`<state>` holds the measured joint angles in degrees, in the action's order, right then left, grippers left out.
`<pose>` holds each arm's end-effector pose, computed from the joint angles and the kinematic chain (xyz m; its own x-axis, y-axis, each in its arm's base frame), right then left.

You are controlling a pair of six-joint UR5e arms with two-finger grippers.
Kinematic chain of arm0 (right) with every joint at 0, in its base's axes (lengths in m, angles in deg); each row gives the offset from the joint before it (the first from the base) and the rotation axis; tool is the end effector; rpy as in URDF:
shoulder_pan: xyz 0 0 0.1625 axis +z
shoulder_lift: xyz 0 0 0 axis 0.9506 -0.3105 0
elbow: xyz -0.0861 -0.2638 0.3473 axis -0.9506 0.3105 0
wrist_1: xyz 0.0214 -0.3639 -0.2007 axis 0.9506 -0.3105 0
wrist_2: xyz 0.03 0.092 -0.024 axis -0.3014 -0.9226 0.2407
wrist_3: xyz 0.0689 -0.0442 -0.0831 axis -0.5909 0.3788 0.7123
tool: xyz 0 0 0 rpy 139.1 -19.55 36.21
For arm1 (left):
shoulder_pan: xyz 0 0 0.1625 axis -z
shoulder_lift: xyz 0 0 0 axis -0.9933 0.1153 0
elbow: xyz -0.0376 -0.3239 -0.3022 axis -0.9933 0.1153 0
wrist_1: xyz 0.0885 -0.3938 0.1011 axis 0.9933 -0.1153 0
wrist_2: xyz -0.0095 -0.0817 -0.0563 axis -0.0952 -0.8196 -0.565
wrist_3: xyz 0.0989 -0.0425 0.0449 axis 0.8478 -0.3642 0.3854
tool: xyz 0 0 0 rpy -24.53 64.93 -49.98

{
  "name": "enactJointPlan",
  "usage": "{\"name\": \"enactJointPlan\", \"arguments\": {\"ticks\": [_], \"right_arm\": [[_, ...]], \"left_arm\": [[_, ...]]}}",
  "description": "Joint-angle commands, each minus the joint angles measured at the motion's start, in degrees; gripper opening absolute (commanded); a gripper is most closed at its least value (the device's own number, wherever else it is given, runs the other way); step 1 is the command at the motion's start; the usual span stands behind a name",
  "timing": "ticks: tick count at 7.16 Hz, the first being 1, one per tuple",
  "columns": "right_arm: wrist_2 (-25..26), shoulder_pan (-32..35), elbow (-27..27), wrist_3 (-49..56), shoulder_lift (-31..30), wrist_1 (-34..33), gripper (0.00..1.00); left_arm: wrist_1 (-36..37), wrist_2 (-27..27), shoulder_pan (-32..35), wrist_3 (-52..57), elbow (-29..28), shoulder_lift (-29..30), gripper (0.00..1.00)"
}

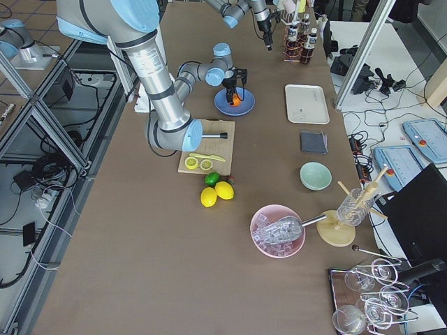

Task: Pick orange to plate

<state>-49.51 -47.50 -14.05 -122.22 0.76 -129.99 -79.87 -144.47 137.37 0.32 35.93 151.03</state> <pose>-0.5985 -0.4030 0.2211 0.6195 0.1059 0.7778 -0.2311 0.9715 0.0518 0.3156 -0.5720 0.4228 0.6096 0.1705 -0.7742 0.1468 0.9354 0.3216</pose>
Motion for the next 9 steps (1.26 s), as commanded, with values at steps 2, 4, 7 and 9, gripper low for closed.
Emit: {"name": "enactJointPlan", "arguments": {"ticks": [2, 4, 7, 9], "right_arm": [[-13.18, 12.01, -9.67, 5.21, -3.24, -8.61, 1.00], [-20.40, 22.55, -13.99, 18.72, -11.04, -10.22, 1.00], [-31.81, 40.64, -13.57, 48.75, -24.57, -10.31, 1.00], [-36.94, 54.96, -11.29, 63.64, -34.49, -10.05, 1.00]], "left_arm": [[3.62, -4.75, 7.41, 13.30, 4.35, -9.02, 0.98], [10.43, -9.31, 18.80, 29.44, 5.60, -12.31, 0.98], [22.94, -8.88, 32.97, 54.33, 7.02, -14.33, 0.98], [29.44, -10.19, 37.74, 56.16, 7.36, -14.86, 0.98]]}}
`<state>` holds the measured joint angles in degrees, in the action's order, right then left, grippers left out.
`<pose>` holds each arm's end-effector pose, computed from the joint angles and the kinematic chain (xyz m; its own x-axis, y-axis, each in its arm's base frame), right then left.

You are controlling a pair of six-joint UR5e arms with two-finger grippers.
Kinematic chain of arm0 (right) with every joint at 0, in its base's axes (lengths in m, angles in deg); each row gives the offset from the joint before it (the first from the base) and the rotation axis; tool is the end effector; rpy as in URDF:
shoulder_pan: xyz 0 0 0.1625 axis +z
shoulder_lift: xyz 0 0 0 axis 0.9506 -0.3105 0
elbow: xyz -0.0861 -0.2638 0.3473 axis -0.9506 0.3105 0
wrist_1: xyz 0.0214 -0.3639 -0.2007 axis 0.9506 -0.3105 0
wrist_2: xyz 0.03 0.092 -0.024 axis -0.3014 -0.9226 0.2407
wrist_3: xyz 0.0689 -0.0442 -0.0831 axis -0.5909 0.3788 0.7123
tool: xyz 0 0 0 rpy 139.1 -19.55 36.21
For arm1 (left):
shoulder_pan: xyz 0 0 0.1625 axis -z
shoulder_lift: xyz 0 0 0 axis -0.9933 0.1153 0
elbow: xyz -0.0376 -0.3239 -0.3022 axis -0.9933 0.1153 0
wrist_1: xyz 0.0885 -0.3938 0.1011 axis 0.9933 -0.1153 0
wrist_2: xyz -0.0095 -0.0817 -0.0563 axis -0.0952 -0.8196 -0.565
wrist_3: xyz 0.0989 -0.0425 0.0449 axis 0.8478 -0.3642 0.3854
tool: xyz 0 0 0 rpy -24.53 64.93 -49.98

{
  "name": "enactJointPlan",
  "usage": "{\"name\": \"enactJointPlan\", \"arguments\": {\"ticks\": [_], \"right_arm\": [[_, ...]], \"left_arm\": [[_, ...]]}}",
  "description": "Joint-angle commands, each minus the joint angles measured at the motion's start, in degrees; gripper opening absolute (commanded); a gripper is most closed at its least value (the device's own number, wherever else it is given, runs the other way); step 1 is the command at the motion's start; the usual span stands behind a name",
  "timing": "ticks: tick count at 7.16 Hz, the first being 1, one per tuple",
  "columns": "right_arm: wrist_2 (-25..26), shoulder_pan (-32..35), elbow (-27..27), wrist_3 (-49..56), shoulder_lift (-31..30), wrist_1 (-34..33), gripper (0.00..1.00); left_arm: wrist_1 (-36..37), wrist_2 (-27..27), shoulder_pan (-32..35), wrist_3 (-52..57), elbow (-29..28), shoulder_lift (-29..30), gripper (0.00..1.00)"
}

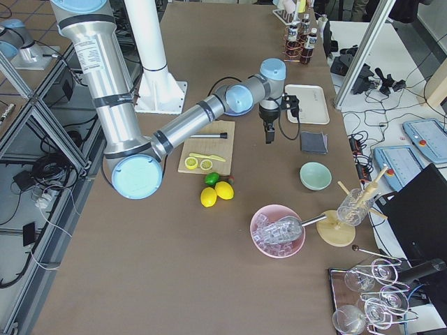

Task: Pick orange to plate

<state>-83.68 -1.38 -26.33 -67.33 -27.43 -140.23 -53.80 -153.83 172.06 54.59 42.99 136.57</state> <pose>-0.1319 -0.5440 0.4428 0.6911 -0.0857 0.7176 0.0013 0.9931 0.1173 -0.0524 -0.5371 0.5648 0.7983 0.3047 -0.5196 -0.1037 0.9193 0.3797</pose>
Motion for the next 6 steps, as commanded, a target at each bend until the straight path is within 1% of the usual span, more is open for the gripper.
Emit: {"name": "enactJointPlan", "arguments": {"ticks": [1, 2, 3, 4, 5, 6], "right_arm": [[-3.31, 15.97, 4.66, 20.21, -9.14, -0.15, 1.00], [-2.71, 20.30, 9.65, 26.76, -9.69, 0.02, 1.00], [-2.62, 22.95, 13.45, 29.35, -10.57, 0.45, 1.00], [-2.62, 25.33, 14.27, 30.59, -11.27, 0.46, 1.00], [-3.14, 25.96, 13.75, 30.69, -13.45, 0.63, 1.00], [-3.32, 27.19, 12.36, 30.52, -14.35, 0.81, 1.00]], "left_arm": [[2.70, -5.46, 3.51, 1.98, 0.05, -2.67, 0.98], [2.69, -5.77, 3.51, 1.98, -0.21, -2.86, 0.98], [2.69, -5.86, 3.60, 1.98, -0.48, -3.65, 0.98], [2.35, -5.86, 3.51, 1.98, -0.57, -5.22, 0.98], [2.17, -5.86, 3.51, 1.98, 0.30, -6.46, 0.98], [2.17, -5.86, 3.51, 1.98, -0.04, -6.64, 0.98]]}}
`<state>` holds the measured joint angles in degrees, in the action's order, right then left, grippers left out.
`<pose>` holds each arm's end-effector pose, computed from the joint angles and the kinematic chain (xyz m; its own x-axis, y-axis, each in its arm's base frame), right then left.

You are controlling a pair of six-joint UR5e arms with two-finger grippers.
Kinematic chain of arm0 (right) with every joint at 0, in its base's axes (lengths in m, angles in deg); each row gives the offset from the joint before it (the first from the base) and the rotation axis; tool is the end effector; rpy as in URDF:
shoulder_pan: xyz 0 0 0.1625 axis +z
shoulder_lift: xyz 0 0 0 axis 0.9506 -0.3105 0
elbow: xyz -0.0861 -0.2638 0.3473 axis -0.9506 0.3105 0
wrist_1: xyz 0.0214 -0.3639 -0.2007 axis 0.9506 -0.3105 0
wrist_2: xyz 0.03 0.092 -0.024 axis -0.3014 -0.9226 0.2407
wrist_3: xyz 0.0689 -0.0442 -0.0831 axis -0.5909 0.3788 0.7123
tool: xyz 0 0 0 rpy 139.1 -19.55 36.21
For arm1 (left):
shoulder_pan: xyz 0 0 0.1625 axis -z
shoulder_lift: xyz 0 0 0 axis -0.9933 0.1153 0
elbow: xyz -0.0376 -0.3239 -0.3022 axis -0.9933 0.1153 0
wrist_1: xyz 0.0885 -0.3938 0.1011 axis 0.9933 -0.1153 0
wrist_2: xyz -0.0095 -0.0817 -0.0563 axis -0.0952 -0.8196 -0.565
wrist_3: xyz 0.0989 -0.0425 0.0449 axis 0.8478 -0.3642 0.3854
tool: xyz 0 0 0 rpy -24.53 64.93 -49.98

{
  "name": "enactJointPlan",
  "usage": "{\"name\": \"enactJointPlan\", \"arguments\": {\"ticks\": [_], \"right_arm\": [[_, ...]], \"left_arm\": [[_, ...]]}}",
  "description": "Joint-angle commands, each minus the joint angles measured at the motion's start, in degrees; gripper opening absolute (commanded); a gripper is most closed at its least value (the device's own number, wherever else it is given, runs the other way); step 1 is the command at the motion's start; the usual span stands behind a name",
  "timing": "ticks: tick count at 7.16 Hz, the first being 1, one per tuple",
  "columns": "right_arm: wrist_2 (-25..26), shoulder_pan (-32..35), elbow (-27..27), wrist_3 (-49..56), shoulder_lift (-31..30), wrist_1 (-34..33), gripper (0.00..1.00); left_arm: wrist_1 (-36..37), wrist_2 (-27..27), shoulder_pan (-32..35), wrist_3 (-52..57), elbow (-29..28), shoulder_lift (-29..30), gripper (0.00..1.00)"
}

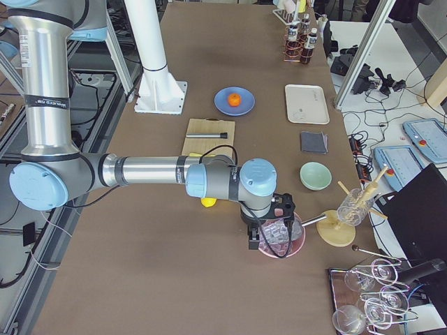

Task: Pick orange to plate

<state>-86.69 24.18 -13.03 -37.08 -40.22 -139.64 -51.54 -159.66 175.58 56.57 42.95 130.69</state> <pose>0.1030 -0.4714 0.6687 0.7215 0.0092 0.6924 -0.0511 0.9979 0.0399 -0.0742 -0.4850 0.6152 0.7478 0.2287 -0.6232 -0.0648 0.9594 0.2744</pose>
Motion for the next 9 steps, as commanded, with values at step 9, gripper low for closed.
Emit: {"name": "enactJointPlan", "arguments": {"ticks": [9], "right_arm": [[0.04, 1.73, -1.31, 0.01, -1.57, 0.30, 1.00]], "left_arm": [[-0.54, -0.12, 0.08, 0.00, -0.44, -2.61, 0.98]]}}
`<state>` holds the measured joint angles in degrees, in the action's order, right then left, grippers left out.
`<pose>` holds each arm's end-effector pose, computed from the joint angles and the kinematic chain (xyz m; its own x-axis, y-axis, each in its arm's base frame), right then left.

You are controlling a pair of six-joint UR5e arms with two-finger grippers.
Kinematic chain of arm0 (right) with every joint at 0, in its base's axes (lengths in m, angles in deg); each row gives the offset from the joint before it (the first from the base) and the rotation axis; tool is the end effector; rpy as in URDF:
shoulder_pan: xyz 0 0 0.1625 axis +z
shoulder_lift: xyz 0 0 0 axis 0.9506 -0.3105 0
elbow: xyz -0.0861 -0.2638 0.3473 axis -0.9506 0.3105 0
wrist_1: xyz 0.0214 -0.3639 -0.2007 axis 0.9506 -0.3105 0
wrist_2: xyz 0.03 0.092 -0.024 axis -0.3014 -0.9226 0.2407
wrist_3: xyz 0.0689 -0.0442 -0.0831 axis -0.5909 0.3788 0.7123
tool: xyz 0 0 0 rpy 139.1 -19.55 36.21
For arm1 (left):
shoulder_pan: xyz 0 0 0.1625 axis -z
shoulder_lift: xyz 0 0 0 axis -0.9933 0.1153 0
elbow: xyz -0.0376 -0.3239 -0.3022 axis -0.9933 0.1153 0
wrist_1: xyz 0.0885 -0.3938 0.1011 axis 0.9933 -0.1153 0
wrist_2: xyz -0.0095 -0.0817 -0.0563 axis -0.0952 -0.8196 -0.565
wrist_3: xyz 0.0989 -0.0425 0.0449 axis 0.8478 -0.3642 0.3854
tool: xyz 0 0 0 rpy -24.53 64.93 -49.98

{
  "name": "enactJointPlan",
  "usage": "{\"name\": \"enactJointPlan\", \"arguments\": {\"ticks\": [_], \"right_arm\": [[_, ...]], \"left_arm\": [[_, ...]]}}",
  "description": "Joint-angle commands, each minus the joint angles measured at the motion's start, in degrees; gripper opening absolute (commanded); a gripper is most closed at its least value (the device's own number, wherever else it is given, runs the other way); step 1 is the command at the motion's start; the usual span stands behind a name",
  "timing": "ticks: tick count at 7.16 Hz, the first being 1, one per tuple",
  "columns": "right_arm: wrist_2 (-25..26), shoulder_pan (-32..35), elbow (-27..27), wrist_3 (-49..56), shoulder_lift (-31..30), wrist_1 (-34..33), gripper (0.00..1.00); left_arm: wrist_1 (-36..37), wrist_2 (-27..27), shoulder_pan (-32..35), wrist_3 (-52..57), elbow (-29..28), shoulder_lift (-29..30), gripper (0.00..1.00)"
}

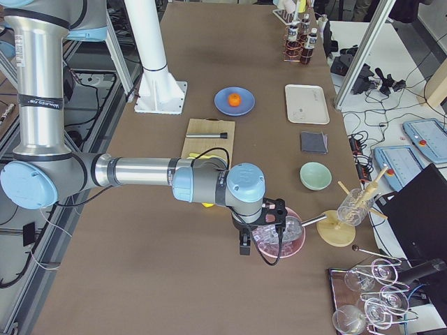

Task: Pick orange to plate

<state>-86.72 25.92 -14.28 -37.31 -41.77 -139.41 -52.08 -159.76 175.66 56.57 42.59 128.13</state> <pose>0.1156 -0.4562 0.6704 0.7201 0.0359 0.6930 -0.0843 0.9958 0.0359 -0.0739 -0.4647 0.6385 0.7460 0.2018 -0.6347 -0.0629 0.9701 0.2346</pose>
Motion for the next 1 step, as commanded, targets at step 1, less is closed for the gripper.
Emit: {"name": "enactJointPlan", "arguments": {"ticks": [1], "right_arm": [[0.08, -0.01, -0.06, -0.03, -0.02, 0.08, 1.00]], "left_arm": [[0.00, 0.07, 0.00, 0.09, -0.08, -0.05, 0.98]]}}
